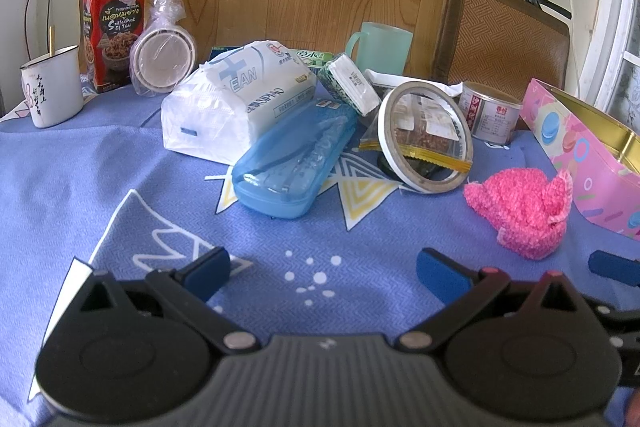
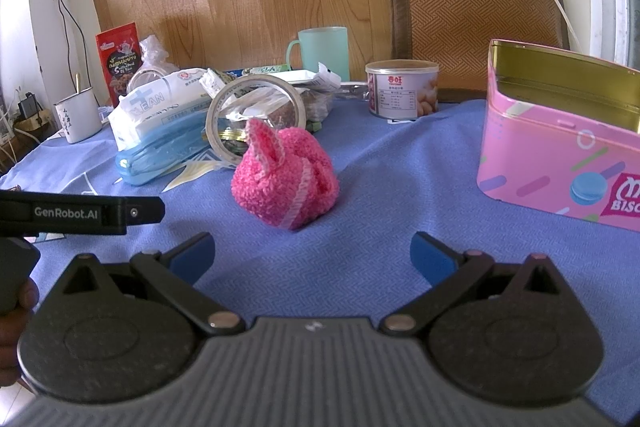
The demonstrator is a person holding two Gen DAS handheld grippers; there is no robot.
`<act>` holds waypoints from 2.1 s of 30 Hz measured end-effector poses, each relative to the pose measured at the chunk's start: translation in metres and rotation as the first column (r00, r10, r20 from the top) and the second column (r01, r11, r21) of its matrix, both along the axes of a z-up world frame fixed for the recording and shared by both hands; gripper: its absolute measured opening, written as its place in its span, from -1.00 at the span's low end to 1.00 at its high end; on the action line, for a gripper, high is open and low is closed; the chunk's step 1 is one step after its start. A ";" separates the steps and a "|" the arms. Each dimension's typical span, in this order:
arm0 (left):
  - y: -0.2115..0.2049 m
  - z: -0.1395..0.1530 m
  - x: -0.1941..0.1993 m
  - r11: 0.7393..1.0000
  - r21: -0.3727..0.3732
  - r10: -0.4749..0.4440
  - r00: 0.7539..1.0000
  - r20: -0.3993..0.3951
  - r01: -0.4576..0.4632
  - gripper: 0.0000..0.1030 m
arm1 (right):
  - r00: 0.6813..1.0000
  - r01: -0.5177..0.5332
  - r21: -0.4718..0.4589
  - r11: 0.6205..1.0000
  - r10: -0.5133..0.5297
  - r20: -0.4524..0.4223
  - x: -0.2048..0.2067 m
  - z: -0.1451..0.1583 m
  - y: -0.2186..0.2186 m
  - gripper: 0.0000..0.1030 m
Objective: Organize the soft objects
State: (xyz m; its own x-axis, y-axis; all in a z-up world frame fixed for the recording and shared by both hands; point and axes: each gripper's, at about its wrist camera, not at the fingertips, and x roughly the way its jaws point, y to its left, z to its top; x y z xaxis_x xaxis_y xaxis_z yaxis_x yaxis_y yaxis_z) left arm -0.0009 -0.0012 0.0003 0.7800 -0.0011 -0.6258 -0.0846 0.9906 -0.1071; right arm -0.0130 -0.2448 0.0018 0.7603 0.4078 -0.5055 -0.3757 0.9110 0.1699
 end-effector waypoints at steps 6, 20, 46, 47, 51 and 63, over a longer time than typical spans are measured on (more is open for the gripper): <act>0.000 0.000 0.001 1.000 0.004 0.000 1.000 -0.003 0.000 1.00 | 1.000 -0.001 0.003 1.000 0.001 0.000 0.000 0.001 0.001 1.00; -0.003 0.000 -0.001 1.000 0.015 0.000 1.000 -0.012 0.000 1.00 | 1.000 -0.011 0.014 1.000 0.010 0.025 -0.005 0.002 -0.003 1.00; -0.005 0.000 -0.001 1.000 0.029 -0.002 1.000 -0.012 0.002 1.00 | 1.000 -0.011 0.024 1.000 0.010 0.018 -0.004 0.001 -0.005 1.00; -0.005 0.001 -0.001 0.999 0.037 -0.002 1.000 -0.013 0.003 1.00 | 1.000 -0.011 0.024 1.000 0.010 0.019 -0.004 0.001 -0.005 1.00; -0.004 0.001 -0.001 0.999 0.043 -0.003 1.000 -0.016 0.003 1.00 | 1.000 -0.010 0.024 1.000 0.010 0.020 -0.004 0.001 -0.004 1.00; -0.004 0.001 -0.001 0.999 0.035 -0.004 1.000 -0.017 0.005 1.00 | 1.000 -0.012 0.023 1.000 0.012 0.019 -0.004 0.001 -0.004 1.00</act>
